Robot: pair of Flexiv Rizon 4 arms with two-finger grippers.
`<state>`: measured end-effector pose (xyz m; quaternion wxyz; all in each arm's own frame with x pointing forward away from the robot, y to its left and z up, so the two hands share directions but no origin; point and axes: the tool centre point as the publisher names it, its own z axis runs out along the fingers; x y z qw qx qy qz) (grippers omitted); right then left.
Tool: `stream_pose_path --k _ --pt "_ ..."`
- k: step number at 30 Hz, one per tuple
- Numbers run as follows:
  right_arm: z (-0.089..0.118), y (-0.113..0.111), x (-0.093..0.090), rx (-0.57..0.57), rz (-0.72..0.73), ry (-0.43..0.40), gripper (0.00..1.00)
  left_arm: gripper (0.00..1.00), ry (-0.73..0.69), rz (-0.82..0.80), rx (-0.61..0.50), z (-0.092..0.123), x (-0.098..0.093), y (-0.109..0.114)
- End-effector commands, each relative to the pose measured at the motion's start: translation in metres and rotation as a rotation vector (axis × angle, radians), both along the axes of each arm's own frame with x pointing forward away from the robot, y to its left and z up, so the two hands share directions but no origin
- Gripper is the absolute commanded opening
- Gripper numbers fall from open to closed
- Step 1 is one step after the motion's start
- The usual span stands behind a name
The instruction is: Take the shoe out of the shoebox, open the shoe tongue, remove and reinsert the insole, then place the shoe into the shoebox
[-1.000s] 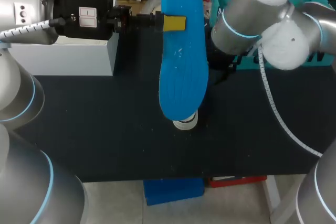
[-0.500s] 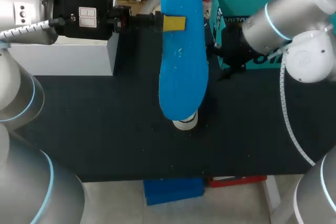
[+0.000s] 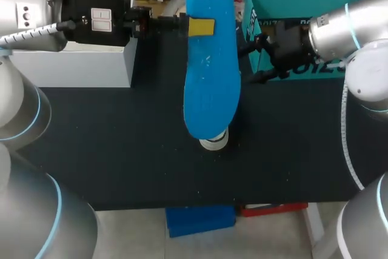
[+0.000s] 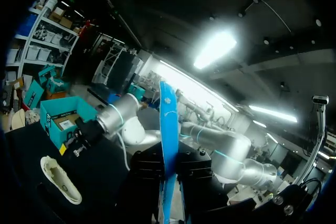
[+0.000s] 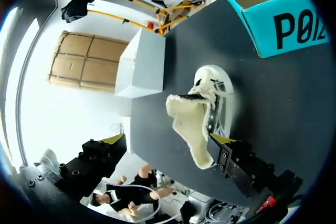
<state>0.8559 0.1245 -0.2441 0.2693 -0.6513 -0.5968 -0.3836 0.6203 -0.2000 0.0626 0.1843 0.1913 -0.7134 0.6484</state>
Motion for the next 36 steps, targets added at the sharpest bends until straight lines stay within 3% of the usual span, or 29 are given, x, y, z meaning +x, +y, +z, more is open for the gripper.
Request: stream_pose_path --k 1,12,18,24,33,36 --pt "-0.001 0.000 -0.003 0.166 -0.001 -0.008 1.00 0.00 0.002 0.002 0.004 0.001 0.000 -0.002" --pt "0.006 0.006 -0.006 0.377 0.010 0.016 1.00 0.00 0.002 0.002 0.004 0.001 0.000 -0.002" --pt "0.008 0.010 -0.007 0.551 0.035 0.003 1.00 0.00 0.002 0.002 0.004 0.001 0.000 -0.002" --pt "0.013 0.011 -0.006 0.592 0.044 -0.020 1.00 0.00 0.002 0.002 0.004 0.001 0.000 -0.002" --pt "0.015 0.011 -0.006 0.556 0.030 -0.036 1.00 0.00 0.002 0.002 0.004 0.001 0.000 -0.002" --pt "0.015 0.011 -0.006 0.556 0.030 -0.036 1.00 0.00 -0.163 -0.024 -0.037 0.002 0.002 -0.007"
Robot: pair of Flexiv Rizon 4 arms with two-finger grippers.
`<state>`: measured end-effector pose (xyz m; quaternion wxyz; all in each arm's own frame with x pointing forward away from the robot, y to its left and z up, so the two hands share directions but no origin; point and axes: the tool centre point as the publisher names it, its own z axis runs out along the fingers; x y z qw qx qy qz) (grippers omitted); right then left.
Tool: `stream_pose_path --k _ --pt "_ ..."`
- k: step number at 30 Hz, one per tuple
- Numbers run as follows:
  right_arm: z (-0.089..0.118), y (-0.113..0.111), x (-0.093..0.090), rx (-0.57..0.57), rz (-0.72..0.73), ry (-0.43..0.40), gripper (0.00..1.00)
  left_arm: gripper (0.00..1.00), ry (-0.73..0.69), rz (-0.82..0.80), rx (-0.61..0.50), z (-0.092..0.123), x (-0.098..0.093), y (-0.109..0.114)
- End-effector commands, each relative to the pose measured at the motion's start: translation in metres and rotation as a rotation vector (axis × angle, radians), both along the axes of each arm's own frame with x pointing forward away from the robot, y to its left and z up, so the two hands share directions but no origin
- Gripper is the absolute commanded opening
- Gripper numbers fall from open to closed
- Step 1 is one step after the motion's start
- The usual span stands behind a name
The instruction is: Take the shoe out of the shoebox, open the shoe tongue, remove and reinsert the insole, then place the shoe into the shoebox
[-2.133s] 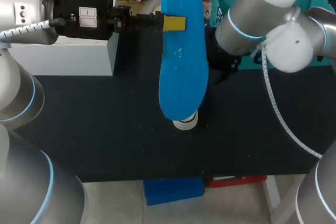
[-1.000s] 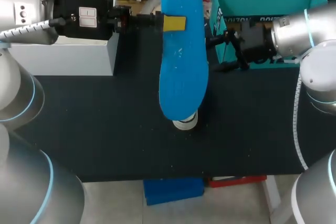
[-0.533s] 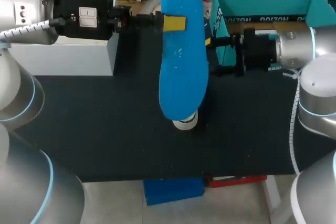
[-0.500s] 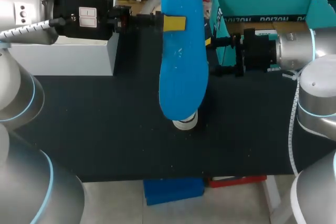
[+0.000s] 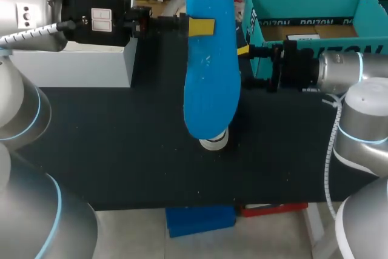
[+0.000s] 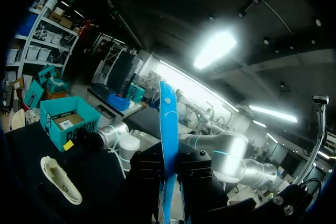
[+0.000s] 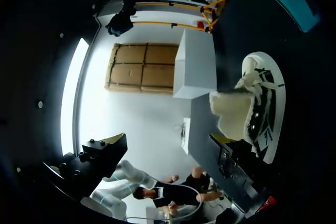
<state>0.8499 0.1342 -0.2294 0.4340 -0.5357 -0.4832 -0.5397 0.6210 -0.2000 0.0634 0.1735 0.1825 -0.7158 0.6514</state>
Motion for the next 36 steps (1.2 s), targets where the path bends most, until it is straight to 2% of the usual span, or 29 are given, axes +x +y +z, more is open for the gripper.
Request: stream_pose_path --k 1,7,15,17,19,20,36 --pt "0.000 0.001 0.000 -0.001 -0.003 0.000 1.00 0.00 -0.168 -0.032 -0.049 0.000 0.002 -0.008" --pt "0.000 0.001 0.000 -0.001 -0.003 0.000 1.00 0.00 -0.326 -0.093 -0.074 -0.023 0.000 -0.017" --pt "0.000 0.001 0.000 -0.001 -0.003 0.000 1.00 0.00 -0.599 -0.120 -0.017 -0.083 0.012 -0.025" --pt "0.000 0.001 0.000 -0.001 -0.003 0.000 1.00 0.00 -0.653 -0.092 -0.036 -0.096 0.016 -0.025" --pt "0.000 0.001 0.000 -0.001 -0.003 0.000 1.00 0.00 -0.673 -0.077 -0.050 -0.108 0.019 -0.026" --pt "0.000 0.001 0.000 -0.001 -0.003 0.000 1.00 0.00 -0.635 -0.056 -0.061 -0.112 0.022 -0.027" --pt "0.000 0.001 0.000 -0.001 -0.003 0.000 1.00 0.00 -0.635 -0.056 -0.061 -0.112 0.022 -0.027"
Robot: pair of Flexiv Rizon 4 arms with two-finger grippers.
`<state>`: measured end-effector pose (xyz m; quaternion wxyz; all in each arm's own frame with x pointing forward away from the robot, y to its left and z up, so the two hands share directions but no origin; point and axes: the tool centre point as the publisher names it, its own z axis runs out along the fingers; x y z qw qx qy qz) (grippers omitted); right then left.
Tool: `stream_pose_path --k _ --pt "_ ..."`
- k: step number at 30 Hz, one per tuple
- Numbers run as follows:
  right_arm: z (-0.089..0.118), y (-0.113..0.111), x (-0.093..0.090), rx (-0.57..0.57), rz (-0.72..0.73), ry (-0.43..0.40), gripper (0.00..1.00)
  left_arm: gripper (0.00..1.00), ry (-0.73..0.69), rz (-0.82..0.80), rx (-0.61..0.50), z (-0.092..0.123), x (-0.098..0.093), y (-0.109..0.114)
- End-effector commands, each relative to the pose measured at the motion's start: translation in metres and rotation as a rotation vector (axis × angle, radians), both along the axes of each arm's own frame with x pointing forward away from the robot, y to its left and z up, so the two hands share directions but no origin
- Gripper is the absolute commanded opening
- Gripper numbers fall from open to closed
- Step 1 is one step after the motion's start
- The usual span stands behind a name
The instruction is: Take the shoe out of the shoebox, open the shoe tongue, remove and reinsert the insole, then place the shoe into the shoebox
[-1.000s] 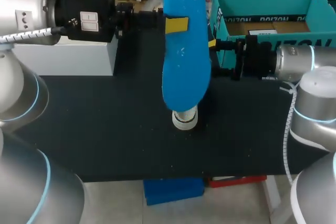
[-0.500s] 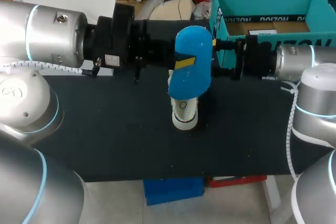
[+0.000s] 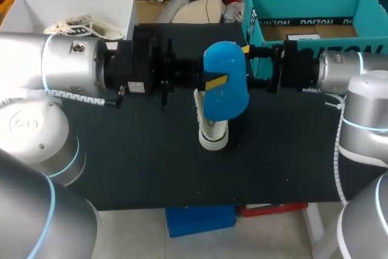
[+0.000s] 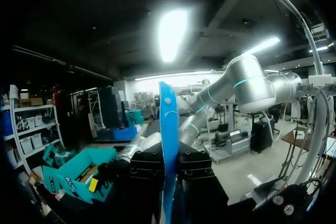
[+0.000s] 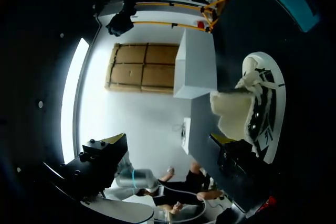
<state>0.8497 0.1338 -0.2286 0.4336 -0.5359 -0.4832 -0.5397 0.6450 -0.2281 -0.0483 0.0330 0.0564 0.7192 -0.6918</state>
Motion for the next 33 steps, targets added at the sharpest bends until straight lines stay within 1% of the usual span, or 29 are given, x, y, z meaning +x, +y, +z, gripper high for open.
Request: stream_pose_path --k 1,5,6,7,8,9,10,11,12,13,14,15,16,17,18,19,21,22,23,24,25,26,27,28,29,31,32,33 --pt "-0.001 0.001 0.000 -0.001 -0.003 0.000 1.00 0.00 -0.002 0.005 -0.001 0.000 -0.002 0.001" --pt "-0.001 0.001 0.000 -0.001 -0.003 0.000 1.00 0.00 -0.002 0.005 -0.001 0.000 -0.002 0.001" --pt "-0.001 0.001 0.000 -0.001 -0.003 0.000 1.00 0.00 -0.077 -0.003 -0.019 -0.003 -0.012 0.000" --pt "-0.001 0.001 0.000 -0.001 -0.003 0.000 1.00 0.00 -0.108 -0.025 -0.045 -0.007 -0.019 -0.001" --pt "-0.001 0.001 0.000 -0.001 -0.003 0.000 1.00 0.00 -0.155 -0.021 -0.034 -0.013 -0.024 -0.001" --pt "-0.001 0.001 0.000 -0.001 -0.003 0.000 1.00 0.00 -0.220 -0.026 -0.034 -0.018 -0.025 -0.002" --pt "-0.001 0.001 0.000 -0.001 -0.003 0.000 1.00 0.00 -0.249 -0.041 -0.064 -0.024 -0.028 0.000" --pt "-0.001 0.001 0.000 -0.001 -0.003 0.000 1.00 0.00 -0.299 -0.024 -0.056 -0.030 -0.025 0.001" --pt "-0.001 0.001 0.000 -0.001 -0.003 0.000 1.00 0.00 -0.323 -0.036 -0.087 -0.037 -0.025 0.004" --pt "-0.001 0.001 0.000 -0.001 -0.003 0.000 1.00 0.00 -0.336 -0.030 -0.109 -0.043 -0.021 0.006" --pt "-0.001 0.001 0.000 -0.001 -0.003 0.000 1.00 0.00 -0.377 -0.016 -0.109 -0.050 -0.019 0.009" --pt "-0.001 0.001 0.000 -0.001 -0.003 0.000 1.00 0.00 -0.408 -0.031 -0.141 -0.056 -0.014 0.011" --pt "-0.001 0.001 0.000 -0.001 -0.003 0.000 1.00 0.00 -0.447 -0.019 -0.141 -0.064 -0.010 0.014" --pt "-0.001 0.001 0.000 -0.001 -0.003 0.000 1.00 0.00 -0.494 -0.021 -0.146 -0.067 -0.006 0.014" --pt "-0.001 0.001 0.000 -0.001 -0.003 0.000 1.00 0.00 -0.533 -0.028 -0.168 -0.074 -0.004 0.017" --pt "-0.001 0.001 0.000 -0.001 -0.003 0.000 1.00 0.00 -0.618 -0.023 -0.133 -0.080 0.000 0.018" --pt "-0.001 0.001 0.000 -0.001 -0.003 0.000 1.00 0.00 -0.697 -0.031 -0.122 -0.092 0.005 0.019" --pt "-0.001 0.001 0.000 -0.001 -0.003 0.000 1.00 0.00 -0.770 -0.020 -0.088 -0.098 0.008 0.019" --pt "-0.001 0.001 0.000 -0.001 -0.003 0.000 1.00 0.00 -0.806 -0.026 -0.075 -0.103 0.010 0.019" --pt "-0.001 0.001 0.000 -0.001 -0.003 0.000 1.00 0.00 -0.806 -0.021 -0.086 -0.111 0.017 0.021" --pt "-0.001 0.001 0.000 -0.001 -0.003 0.000 1.00 0.00 -0.892 -0.001 -0.040 -0.120 0.022 0.021" --pt "-0.001 0.001 0.000 -0.001 -0.003 0.000 1.00 0.00 -0.923 0.004 -0.032 -0.125 0.024 0.021" --pt "-0.001 0.001 0.000 -0.001 -0.003 0.000 1.00 0.00 -0.943 0.021 -0.022 -0.132 0.030 0.022" --pt "-0.001 0.001 0.000 -0.001 -0.003 0.000 1.00 0.00 -1.072 0.037 0.053 -0.141 0.034 0.021" --pt "-0.001 0.001 0.000 -0.001 -0.003 0.000 1.00 0.00 -1.098 0.038 0.063 -0.146 0.035 0.021" --pt "-0.001 0.001 0.000 -0.001 -0.003 0.000 1.00 0.00 -1.217 0.055 0.131 -0.159 0.040 0.022" --pt "-0.001 0.001 0.000 -0.001 -0.003 0.000 1.00 0.00 -1.213 0.040 0.138 -0.164 0.042 0.023" --pt "-0.001 0.001 0.000 -0.001 -0.003 0.000 1.00 0.00 -1.213 0.040 0.138 -0.164 0.042 0.023"
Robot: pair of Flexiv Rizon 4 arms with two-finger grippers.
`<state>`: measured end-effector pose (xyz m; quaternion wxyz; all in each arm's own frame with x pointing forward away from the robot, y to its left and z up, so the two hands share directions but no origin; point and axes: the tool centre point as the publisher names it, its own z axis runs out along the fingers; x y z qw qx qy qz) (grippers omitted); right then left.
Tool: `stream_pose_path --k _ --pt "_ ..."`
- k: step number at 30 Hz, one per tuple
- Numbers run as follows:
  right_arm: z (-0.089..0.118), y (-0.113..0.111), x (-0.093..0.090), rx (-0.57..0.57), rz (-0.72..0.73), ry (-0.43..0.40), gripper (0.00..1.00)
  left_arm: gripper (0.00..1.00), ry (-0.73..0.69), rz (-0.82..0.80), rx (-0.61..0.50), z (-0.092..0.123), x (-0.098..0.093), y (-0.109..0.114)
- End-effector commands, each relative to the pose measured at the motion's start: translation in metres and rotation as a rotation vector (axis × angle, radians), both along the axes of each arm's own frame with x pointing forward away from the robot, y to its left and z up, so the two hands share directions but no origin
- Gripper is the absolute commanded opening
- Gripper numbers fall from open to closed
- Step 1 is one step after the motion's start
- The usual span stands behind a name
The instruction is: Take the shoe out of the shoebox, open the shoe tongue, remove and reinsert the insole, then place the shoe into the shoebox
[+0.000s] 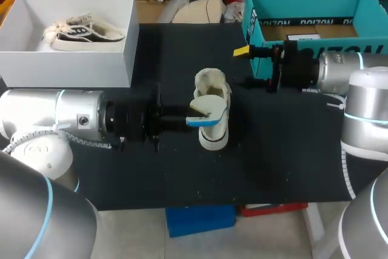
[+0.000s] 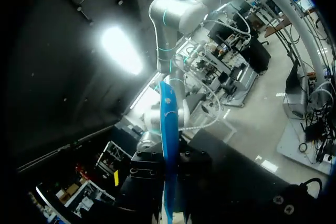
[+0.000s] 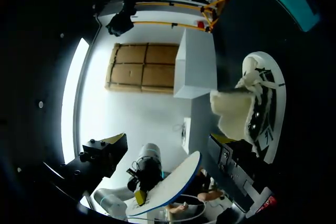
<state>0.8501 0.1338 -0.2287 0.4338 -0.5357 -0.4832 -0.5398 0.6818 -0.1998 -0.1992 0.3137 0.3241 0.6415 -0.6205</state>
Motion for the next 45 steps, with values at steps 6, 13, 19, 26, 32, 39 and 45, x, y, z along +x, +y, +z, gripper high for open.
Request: stream_pose_path --k 6,13,19,26,32,39,45 --pt "-0.001 0.001 0.000 -0.001 -0.003 0.000 1.00 0.00 -0.405 0.098 0.121 -0.013 0.005 -0.006" --pt "-0.001 0.001 0.000 -0.001 -0.003 0.000 1.00 0.00 -0.405 0.098 0.121 -0.013 0.005 -0.006" --pt "-0.001 0.001 0.000 -0.001 -0.003 0.000 1.00 0.00 -0.472 0.101 0.022 -0.013 -0.004 -0.014" --pt "-0.001 0.001 0.000 -0.001 -0.003 0.000 1.00 0.00 -0.629 0.131 -0.084 -0.039 0.001 -0.026" --pt "-0.001 0.001 0.000 -0.001 -0.003 0.000 1.00 0.00 -0.794 0.207 -0.125 -0.055 0.024 -0.027" --pt "-0.001 0.001 0.000 -0.001 -0.003 0.000 1.00 0.00 -0.824 0.210 -0.135 -0.070 0.057 -0.037" --pt "-0.001 0.001 0.000 -0.001 -0.003 0.000 1.00 0.00 -0.778 0.192 -0.112 -0.082 0.090 -0.046"
